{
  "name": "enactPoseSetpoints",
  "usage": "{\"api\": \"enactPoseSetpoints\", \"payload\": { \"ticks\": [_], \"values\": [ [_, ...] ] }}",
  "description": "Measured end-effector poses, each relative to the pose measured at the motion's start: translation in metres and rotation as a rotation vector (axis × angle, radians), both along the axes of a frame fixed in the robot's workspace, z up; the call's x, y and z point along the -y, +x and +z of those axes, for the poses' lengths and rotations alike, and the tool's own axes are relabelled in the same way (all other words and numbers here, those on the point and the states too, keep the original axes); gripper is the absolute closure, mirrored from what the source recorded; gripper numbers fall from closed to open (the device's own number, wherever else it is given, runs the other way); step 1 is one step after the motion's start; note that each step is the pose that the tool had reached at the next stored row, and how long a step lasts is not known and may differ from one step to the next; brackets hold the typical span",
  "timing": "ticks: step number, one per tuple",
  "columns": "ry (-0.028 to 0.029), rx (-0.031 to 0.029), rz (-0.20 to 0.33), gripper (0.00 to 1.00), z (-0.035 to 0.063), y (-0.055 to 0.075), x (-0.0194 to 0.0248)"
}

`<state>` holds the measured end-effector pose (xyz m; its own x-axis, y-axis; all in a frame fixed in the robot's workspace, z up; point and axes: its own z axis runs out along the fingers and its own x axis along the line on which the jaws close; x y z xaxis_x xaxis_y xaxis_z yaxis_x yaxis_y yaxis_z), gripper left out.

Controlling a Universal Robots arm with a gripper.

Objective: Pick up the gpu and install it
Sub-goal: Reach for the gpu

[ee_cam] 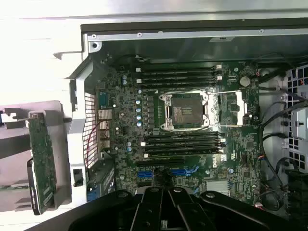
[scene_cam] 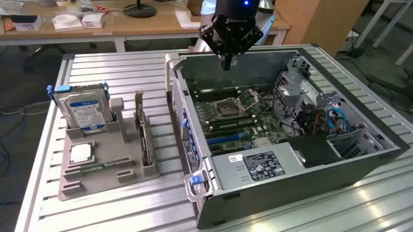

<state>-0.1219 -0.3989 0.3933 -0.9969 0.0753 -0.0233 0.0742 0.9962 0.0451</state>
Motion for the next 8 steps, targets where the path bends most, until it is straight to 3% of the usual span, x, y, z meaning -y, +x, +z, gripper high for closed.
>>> {"api": "enactPoseSetpoints", "payload": {
  "ticks": [8],
  "values": [
    [0.0001, 0.0001, 0.000, 0.90, -0.0001, -0.0002, 0.0000]
  ]
}}
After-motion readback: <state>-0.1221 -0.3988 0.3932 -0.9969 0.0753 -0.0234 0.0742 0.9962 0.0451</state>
